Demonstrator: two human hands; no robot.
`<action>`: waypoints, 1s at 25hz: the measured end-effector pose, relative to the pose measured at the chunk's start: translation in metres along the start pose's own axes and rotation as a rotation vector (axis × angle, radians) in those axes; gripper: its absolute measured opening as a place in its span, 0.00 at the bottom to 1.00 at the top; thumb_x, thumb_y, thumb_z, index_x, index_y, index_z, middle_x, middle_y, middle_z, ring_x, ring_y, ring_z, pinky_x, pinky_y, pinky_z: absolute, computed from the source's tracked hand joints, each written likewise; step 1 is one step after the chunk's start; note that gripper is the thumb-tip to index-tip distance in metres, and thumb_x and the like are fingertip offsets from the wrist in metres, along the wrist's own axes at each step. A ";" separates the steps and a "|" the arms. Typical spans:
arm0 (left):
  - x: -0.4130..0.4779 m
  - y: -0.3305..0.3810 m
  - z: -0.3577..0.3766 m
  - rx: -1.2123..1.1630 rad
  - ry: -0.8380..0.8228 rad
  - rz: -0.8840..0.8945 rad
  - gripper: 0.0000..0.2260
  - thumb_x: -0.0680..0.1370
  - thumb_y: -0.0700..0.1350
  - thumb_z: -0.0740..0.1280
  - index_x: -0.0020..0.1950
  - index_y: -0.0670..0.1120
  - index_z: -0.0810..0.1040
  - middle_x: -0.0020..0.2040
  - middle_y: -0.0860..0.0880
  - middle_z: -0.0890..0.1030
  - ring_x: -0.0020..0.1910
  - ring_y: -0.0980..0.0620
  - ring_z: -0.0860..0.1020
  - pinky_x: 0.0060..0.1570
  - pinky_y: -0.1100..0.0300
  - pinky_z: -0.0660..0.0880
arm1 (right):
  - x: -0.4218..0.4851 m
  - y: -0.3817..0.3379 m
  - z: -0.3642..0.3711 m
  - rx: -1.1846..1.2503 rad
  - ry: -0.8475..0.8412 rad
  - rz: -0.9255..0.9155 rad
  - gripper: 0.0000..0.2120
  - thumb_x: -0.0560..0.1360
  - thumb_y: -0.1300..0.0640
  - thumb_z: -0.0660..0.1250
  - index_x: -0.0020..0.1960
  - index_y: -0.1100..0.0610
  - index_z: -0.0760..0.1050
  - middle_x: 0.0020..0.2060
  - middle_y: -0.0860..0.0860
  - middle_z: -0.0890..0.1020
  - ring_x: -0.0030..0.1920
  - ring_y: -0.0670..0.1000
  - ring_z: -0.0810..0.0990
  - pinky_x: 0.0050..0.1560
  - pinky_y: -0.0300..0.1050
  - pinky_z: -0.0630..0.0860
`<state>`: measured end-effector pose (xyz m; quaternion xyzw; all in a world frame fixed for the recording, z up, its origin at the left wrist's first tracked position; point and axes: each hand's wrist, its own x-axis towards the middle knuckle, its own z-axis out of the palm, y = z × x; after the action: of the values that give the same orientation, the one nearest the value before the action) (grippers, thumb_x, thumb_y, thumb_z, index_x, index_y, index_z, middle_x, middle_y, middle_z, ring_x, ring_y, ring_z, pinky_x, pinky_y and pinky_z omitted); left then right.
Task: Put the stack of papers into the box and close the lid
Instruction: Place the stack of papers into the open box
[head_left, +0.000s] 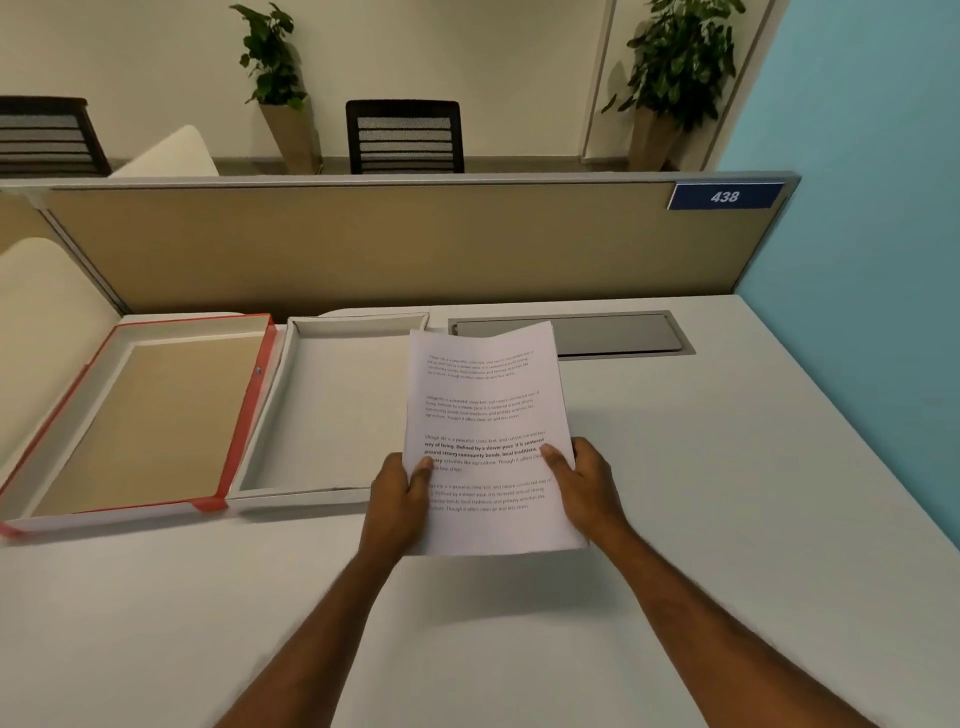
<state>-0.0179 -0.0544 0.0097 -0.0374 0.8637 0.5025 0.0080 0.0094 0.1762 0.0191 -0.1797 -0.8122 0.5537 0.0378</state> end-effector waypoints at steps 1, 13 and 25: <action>0.008 -0.001 -0.012 0.003 0.011 -0.004 0.15 0.81 0.50 0.60 0.56 0.38 0.73 0.49 0.46 0.77 0.45 0.49 0.77 0.38 0.62 0.70 | 0.005 -0.011 0.010 0.006 -0.015 0.000 0.11 0.79 0.48 0.63 0.53 0.56 0.73 0.51 0.51 0.83 0.44 0.48 0.82 0.40 0.39 0.76; 0.102 -0.052 -0.130 0.114 0.021 -0.168 0.13 0.81 0.51 0.60 0.50 0.40 0.69 0.46 0.45 0.75 0.37 0.55 0.72 0.31 0.64 0.65 | 0.050 -0.082 0.153 0.018 -0.134 0.106 0.18 0.80 0.48 0.63 0.60 0.62 0.73 0.59 0.57 0.82 0.53 0.56 0.82 0.48 0.47 0.78; 0.170 -0.110 -0.151 0.120 -0.081 -0.254 0.17 0.81 0.52 0.60 0.57 0.37 0.71 0.55 0.38 0.77 0.49 0.43 0.77 0.47 0.52 0.74 | 0.098 -0.074 0.233 -0.069 -0.145 0.240 0.19 0.80 0.50 0.64 0.63 0.63 0.72 0.61 0.59 0.80 0.53 0.55 0.81 0.42 0.40 0.76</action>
<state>-0.1755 -0.2491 -0.0194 -0.1253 0.8795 0.4460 0.1086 -0.1611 -0.0213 -0.0166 -0.2362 -0.8042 0.5374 -0.0937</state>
